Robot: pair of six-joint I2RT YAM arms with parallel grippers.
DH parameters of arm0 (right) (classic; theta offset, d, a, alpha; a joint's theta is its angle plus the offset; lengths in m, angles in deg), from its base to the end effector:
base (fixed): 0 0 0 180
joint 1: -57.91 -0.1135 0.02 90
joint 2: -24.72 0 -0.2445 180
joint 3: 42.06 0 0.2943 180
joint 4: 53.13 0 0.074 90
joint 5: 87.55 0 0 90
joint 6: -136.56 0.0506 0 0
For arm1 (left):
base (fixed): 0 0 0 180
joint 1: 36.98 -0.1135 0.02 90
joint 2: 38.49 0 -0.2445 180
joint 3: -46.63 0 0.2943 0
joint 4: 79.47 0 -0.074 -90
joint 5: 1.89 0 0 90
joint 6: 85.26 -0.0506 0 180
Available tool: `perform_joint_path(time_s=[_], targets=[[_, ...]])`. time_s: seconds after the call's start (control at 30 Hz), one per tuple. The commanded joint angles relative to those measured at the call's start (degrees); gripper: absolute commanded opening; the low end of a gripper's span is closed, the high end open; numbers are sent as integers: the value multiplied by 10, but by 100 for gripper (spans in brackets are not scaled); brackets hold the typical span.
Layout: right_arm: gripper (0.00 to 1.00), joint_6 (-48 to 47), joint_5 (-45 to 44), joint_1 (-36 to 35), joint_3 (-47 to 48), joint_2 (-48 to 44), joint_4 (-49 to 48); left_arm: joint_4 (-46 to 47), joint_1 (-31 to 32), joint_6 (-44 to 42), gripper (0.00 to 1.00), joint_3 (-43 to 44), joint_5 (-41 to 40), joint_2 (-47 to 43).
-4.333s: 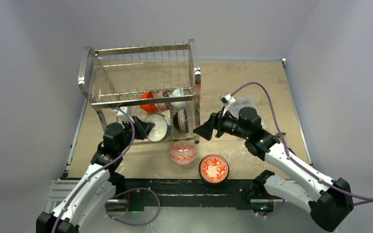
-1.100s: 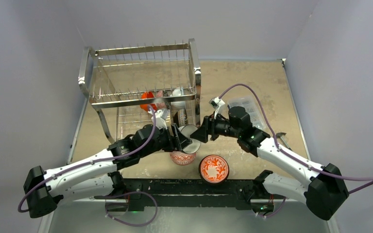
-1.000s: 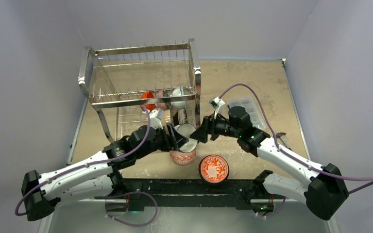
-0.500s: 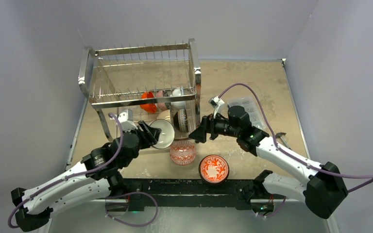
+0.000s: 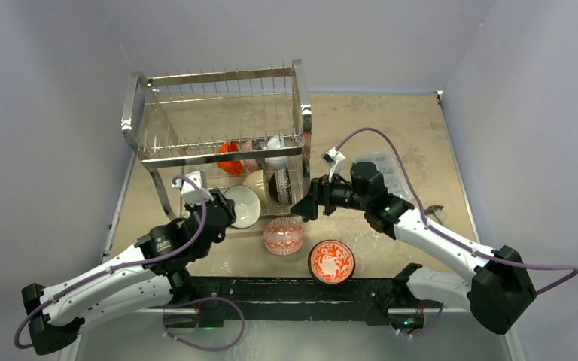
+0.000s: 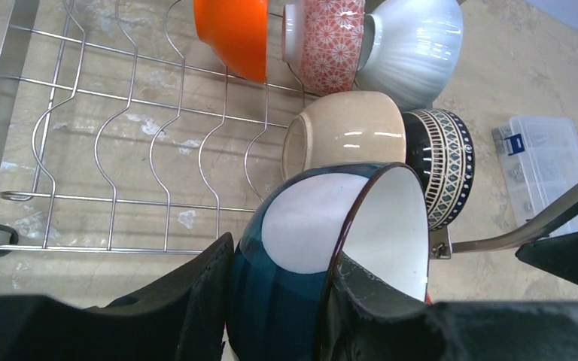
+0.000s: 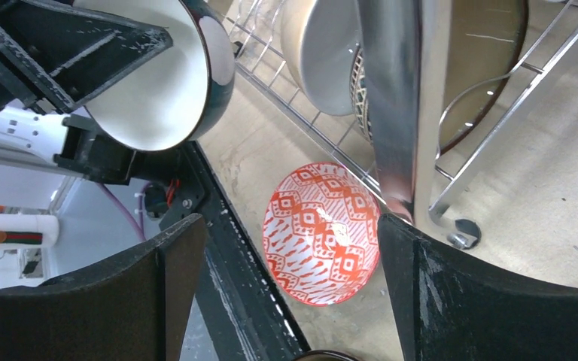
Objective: Load the bowls into the dish rack
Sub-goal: Adjust the bowl.
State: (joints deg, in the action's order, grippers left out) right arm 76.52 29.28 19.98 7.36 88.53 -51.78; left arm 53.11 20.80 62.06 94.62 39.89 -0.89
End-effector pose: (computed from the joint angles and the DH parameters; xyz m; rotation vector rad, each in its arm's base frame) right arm 0.2319 0.2097 0.2274 -0.4935 1.9472 1.2269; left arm 0.1395 -0.1506 0.2509 -0.4276 1.9546 -0.3522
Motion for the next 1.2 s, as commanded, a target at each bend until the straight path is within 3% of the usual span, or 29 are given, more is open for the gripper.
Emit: perform_joint_path(time_s=[0.0,0.27,0.63,0.73,0.87,0.9,0.97,1.07,1.17], targets=[[87,16,43,-2,18,6,-46,83,-1,-46,0,29,33,-9],[90,48,91,-2,-3,20,-97,208,0,-72,0,15,180,28],[88,61,115,-5,-9,32,-115,314,13,-64,0,28,233,132],[75,62,96,-5,-12,31,-104,332,14,-70,0,29,233,129],[34,62,82,-5,-11,37,-96,335,15,-61,0,21,239,111],[23,61,77,-5,-10,37,-94,335,14,-57,3,16,244,104],[2,61,68,-5,-9,35,-91,335,15,-53,24,6,260,91],[0,60,64,-5,-10,32,-87,305,14,-38,60,0,277,72],[0,57,53,-5,-12,25,-82,266,14,-15,85,-1,296,50]])
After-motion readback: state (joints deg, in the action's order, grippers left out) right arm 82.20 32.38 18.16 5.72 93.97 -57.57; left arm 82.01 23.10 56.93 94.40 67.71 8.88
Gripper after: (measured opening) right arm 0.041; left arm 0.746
